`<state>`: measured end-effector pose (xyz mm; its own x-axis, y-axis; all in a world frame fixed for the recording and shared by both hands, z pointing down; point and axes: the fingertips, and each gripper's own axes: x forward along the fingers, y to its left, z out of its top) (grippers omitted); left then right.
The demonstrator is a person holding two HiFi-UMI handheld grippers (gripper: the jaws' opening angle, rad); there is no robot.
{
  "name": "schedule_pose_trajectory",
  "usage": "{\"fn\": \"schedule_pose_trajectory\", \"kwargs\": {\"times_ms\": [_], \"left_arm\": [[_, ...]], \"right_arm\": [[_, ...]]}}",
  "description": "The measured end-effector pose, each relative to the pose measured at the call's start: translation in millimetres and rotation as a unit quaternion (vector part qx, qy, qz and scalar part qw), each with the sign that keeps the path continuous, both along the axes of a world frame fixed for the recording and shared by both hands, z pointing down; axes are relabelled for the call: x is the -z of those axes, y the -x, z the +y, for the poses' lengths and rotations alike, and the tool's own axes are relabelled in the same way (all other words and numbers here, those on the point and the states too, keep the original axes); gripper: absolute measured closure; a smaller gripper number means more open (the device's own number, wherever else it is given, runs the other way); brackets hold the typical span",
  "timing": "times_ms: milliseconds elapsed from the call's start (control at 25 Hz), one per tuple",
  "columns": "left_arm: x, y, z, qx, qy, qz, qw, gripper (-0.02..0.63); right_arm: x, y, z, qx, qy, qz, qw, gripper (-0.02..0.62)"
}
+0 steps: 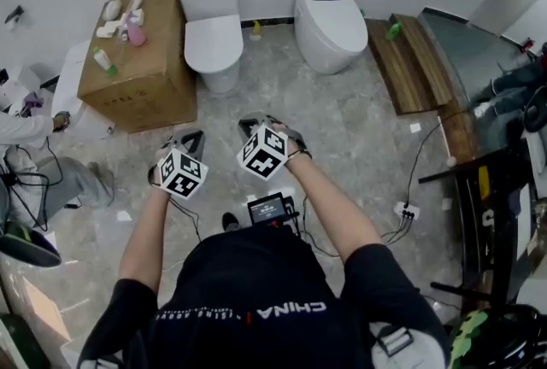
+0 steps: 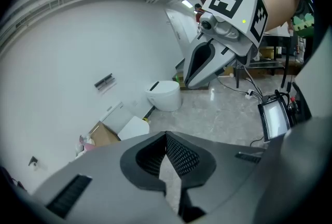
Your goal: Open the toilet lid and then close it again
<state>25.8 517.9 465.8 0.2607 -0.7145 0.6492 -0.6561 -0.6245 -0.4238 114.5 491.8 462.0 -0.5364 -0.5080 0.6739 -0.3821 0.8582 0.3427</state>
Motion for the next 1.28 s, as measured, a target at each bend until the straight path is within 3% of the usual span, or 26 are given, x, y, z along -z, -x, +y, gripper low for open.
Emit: {"fn": "schedule_pose_trajectory", "kwargs": {"times_ms": [760, 1280], "left_arm": [[-8, -6, -9, 0.0, 0.01, -0.004, 0.9999, 0.595], [-17, -34, -23, 0.004, 0.015, -0.017, 0.9997, 0.595]], "right_arm": [[-8, -7, -9, 0.004, 0.011, 0.0, 1.0, 0.581], [-19, -42, -24, 0.004, 0.023, 0.001, 1.0, 0.581]]}}
